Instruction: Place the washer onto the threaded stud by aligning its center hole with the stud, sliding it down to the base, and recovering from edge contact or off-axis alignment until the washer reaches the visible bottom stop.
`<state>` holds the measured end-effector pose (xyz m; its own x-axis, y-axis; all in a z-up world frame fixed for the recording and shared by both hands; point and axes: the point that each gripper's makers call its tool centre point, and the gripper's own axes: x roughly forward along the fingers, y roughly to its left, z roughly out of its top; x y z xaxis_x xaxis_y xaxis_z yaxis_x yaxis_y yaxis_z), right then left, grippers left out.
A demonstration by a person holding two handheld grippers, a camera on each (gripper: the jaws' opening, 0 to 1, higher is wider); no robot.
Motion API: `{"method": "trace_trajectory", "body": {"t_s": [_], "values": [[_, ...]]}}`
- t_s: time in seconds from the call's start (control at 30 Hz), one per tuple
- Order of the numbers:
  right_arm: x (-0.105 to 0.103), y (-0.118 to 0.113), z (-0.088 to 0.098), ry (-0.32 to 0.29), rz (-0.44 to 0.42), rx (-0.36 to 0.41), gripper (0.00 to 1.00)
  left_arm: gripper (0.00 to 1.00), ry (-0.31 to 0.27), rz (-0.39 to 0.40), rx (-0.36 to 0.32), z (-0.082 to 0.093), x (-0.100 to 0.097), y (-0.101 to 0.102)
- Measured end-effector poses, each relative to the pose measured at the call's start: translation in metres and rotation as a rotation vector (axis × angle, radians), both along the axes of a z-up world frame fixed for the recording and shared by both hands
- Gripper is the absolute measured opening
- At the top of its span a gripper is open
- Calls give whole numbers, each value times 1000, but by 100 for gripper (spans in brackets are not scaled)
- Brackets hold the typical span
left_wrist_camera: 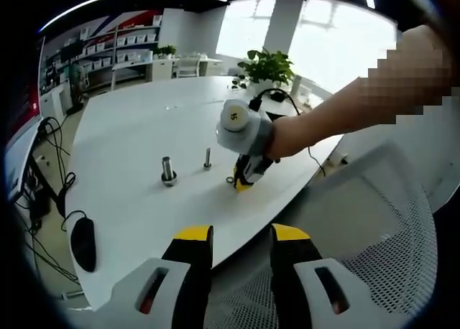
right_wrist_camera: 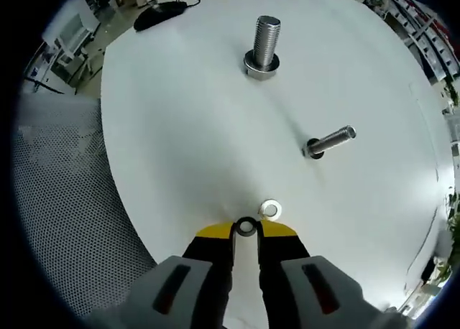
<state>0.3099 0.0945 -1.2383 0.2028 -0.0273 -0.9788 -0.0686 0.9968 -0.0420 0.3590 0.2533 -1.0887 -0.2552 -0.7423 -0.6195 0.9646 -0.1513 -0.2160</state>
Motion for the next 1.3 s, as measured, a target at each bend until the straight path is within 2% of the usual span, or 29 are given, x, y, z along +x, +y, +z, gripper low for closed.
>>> {"method": "trace_trajectory", "body": {"t_s": [0.13,0.4,0.67,0.7,0.8,0.97,1.1,1.2,1.23,1.3], "values": [[-3,1,0,-35,-35,13,14,29,-4,3,-1,2,0,0],[-7,0,1,-12,-15,6,14,29,-8,-9,7,0,-1,0],[2,-23,19,-73,-60,8,14,29,-1,-11,5,0,0,0],[5,-28,21,-80,-57,2,14,29,-1,-12,5,0,-1,0],[15,-36,41,-114,-63,-12,14,29,3,-13,8,0,-2,1],[43,-56,49,-169,-60,-23,14,29,4,-18,10,-2,-2,0],[57,-63,55,-201,-51,-29,14,29,6,-15,9,-1,-2,0],[68,-59,63,-208,-32,-26,14,29,7,-12,10,-2,-1,0],[74,-56,69,-223,-9,-34,14,29,7,-11,9,-2,-1,0],[78,-57,67,-235,21,-49,14,29,8,-11,7,-1,-1,0]]}}
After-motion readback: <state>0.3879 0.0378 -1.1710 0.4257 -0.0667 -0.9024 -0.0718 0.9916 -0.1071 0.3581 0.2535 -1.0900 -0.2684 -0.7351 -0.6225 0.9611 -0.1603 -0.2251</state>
